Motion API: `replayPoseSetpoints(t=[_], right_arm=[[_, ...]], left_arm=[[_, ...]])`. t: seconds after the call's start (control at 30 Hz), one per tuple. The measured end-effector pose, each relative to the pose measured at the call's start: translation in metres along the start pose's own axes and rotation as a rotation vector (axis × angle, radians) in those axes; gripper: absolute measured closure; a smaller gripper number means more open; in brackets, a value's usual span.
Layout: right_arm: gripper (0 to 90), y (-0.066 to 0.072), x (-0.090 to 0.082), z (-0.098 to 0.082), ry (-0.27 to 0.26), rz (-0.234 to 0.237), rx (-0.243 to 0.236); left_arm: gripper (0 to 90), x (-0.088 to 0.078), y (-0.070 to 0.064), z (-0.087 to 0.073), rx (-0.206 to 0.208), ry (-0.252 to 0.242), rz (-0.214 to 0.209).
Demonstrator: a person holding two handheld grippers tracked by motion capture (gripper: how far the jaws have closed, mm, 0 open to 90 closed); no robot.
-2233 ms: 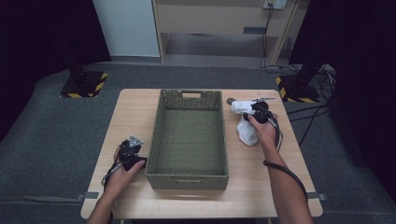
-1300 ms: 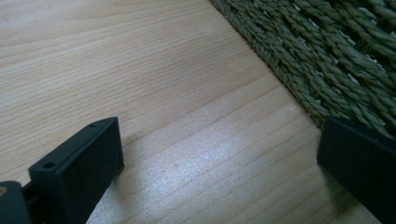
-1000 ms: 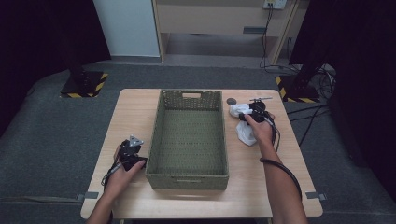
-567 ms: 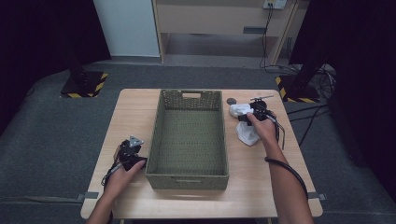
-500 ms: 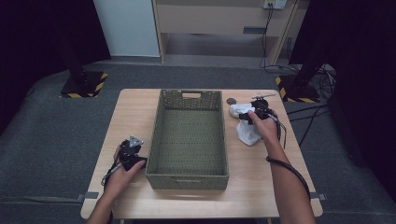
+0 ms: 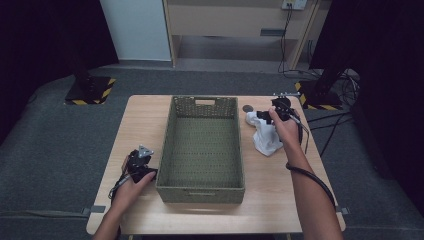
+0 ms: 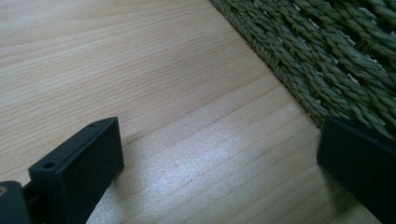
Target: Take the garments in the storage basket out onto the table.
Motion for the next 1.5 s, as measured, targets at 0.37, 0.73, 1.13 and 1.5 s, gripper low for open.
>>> replayPoseSetpoints(t=[0.37,0.73,1.13,1.5], right_arm=[[4.8,0.011,-0.011,0.013,-0.017,-0.014,-0.023],[4.6,0.02,-0.035,0.007,-0.008,-0.002,-0.05],[3.9,0.035,-0.076,-0.007,-0.048,0.051,-0.079],[2.8,0.045,-0.092,-0.037,-0.052,0.07,-0.126]], left_arm=[[0.0,0.0,0.0,0.0,0.0,0.0,0.0],[0.0,0.0,0.0,0.0,0.001,0.0,-0.001],[0.0,0.0,0.0,0.0,0.001,0.0,-0.001],[0.0,0.0,0.0,0.0,0.001,0.0,-0.001]])
Point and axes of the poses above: each handheld gripper's, and its own axes: x roughly forward along the jaws, z roughly out of its top, y roughly to its left, the point moved 10 cm from there along x, roughly forward along the jaws, and after that the axes turned 1 degree about z, right-handed, at the moved point
